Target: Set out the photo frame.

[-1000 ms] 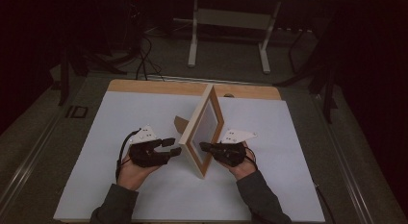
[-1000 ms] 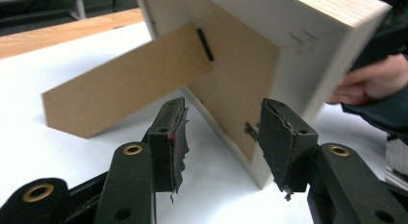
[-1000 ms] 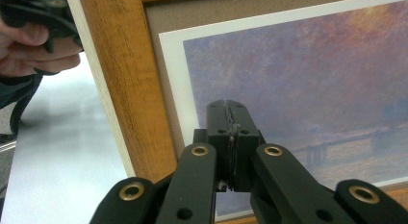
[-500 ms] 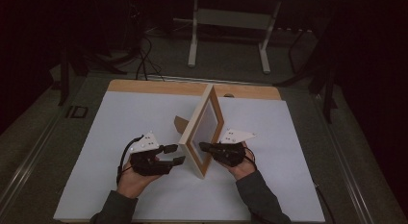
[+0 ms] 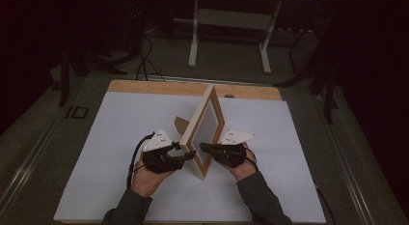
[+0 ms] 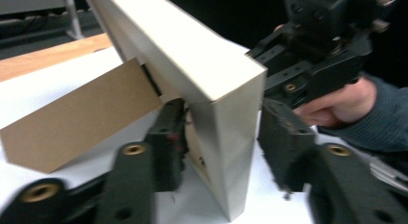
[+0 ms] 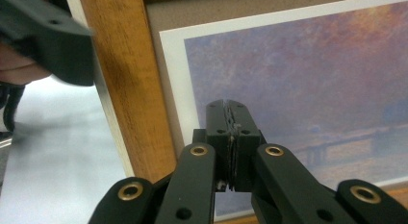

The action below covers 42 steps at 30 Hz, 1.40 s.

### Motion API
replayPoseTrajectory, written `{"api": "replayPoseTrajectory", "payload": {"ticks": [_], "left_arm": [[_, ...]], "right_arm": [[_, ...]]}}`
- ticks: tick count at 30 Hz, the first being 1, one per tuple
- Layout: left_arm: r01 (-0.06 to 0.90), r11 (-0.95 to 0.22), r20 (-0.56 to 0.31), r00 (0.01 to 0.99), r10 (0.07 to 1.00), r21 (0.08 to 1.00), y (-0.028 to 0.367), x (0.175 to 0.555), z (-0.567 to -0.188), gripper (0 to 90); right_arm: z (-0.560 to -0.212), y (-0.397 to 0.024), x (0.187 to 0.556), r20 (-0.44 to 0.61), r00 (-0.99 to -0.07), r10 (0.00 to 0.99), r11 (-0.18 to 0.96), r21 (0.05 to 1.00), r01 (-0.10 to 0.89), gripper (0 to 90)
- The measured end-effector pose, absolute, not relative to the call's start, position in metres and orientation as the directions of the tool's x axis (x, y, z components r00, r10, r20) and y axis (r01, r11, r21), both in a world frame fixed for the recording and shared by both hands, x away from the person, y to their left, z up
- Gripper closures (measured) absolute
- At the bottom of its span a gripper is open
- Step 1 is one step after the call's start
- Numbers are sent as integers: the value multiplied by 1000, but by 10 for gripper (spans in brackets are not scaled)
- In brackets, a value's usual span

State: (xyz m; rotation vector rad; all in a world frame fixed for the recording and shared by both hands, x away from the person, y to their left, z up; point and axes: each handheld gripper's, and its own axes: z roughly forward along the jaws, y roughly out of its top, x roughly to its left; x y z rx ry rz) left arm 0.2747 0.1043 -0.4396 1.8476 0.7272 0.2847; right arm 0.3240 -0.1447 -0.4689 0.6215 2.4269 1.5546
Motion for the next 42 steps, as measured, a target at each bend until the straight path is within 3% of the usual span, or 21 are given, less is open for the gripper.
{"api": "replayPoseTrajectory", "payload": {"ticks": [19, 42], "left_arm": [[399, -243, -189, 781, 595, 884, 123, 290, -436, 642], [421, -185, -157, 655, 739, 888, 174, 295, -435, 622]], "right_arm": [[-464, -156, 328, 36, -874, 485, 370, 897, 242, 850], [-465, -167, 337, 39, -848, 529, 364, 892, 269, 779]]}}
